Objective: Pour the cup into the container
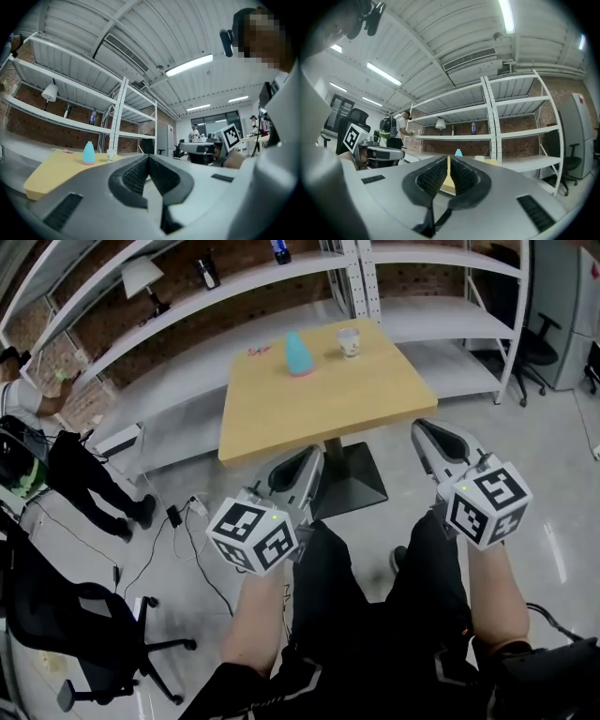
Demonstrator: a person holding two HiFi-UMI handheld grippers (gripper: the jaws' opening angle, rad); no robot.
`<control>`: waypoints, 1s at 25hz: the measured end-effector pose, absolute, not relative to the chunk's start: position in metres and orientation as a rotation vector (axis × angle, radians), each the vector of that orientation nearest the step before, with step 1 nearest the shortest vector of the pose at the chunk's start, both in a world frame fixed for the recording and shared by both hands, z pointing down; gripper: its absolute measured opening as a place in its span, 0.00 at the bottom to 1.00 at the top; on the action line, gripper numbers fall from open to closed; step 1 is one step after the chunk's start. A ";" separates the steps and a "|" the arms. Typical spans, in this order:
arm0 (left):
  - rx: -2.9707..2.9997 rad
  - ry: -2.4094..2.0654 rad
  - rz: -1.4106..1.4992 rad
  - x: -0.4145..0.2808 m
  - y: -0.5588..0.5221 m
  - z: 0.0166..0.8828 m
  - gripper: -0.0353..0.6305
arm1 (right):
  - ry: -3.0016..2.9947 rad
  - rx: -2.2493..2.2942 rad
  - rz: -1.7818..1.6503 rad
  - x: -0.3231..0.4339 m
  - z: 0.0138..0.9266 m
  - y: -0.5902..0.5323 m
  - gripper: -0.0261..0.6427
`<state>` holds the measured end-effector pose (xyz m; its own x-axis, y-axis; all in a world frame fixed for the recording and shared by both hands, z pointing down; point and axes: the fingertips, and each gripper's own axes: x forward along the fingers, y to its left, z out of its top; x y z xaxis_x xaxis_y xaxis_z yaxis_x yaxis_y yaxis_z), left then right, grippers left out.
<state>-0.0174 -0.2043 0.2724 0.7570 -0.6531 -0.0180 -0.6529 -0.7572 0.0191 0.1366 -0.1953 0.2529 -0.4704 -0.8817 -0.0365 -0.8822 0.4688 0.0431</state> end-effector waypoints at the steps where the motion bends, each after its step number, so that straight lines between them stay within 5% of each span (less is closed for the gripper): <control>1: 2.935 -1.093 -0.028 -0.017 -0.208 0.273 0.05 | 2.687 -1.609 0.086 0.138 0.252 -0.200 0.04; 16: 2.885 -1.128 -0.040 -0.038 -0.340 0.289 0.05 | 2.688 -1.624 -0.006 0.134 0.272 -0.349 0.05; 25: 2.864 -1.184 -0.052 -0.062 -0.415 0.272 0.05 | 2.679 -1.645 -0.003 0.121 0.259 -0.430 0.16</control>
<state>-0.0619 -0.4154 0.2724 0.7076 -0.7064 -0.0149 -0.7050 -0.7073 0.0512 0.1212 -0.4302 0.2585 -0.4526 -0.8917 0.0028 -0.8917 0.4526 -0.0006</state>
